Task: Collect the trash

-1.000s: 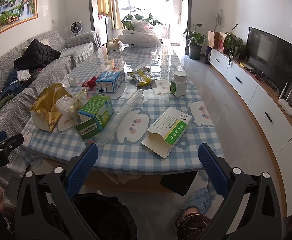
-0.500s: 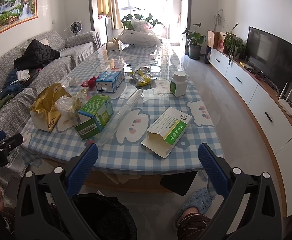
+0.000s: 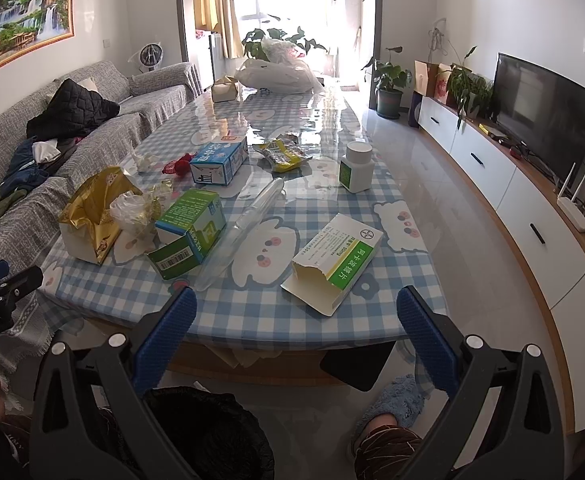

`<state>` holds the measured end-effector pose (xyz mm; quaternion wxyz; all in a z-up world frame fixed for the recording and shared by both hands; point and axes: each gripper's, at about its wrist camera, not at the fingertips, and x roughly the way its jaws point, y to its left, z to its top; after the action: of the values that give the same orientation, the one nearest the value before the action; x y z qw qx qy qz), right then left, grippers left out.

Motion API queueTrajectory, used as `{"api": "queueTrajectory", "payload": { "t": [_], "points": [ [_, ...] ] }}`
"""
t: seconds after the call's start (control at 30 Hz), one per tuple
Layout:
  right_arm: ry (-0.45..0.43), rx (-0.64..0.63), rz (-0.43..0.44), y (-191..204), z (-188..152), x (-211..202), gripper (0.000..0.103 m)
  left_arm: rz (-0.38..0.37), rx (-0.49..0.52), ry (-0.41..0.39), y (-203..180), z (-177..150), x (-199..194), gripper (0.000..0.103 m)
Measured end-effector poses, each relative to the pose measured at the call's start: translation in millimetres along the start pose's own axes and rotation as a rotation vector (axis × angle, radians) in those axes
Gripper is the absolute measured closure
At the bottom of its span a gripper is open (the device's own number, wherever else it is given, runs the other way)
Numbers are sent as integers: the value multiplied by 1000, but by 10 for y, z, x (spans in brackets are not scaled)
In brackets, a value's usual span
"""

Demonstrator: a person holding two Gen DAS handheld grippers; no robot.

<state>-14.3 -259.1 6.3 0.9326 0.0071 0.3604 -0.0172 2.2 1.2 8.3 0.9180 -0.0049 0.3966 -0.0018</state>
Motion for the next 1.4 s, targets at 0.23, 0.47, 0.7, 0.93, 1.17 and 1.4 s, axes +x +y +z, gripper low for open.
{"api": "queueTrajectory", "payload": {
  "t": [0.23, 0.47, 0.7, 0.93, 1.17, 1.4],
  "points": [
    [-5, 2, 0, -8, 17, -1, 7, -2, 7, -2, -4, 22, -7, 6],
    [-9, -7, 1, 24, 157, 57, 7, 6, 13, -7, -9, 161, 44, 6],
    [-8, -20, 6, 150, 331, 173, 7, 14, 7, 11, 58, 328, 270, 6],
    [13, -26, -3, 268, 517, 436, 7, 48, 2, 7, 137, 526, 476, 6],
    [75, -40, -17, 400, 719, 902, 7, 55, -23, 50, 262, 842, 846, 6],
    [145, -14, -18, 435, 920, 1323, 9, 107, -24, 73, 455, 1150, 1212, 6]
  ]
}}
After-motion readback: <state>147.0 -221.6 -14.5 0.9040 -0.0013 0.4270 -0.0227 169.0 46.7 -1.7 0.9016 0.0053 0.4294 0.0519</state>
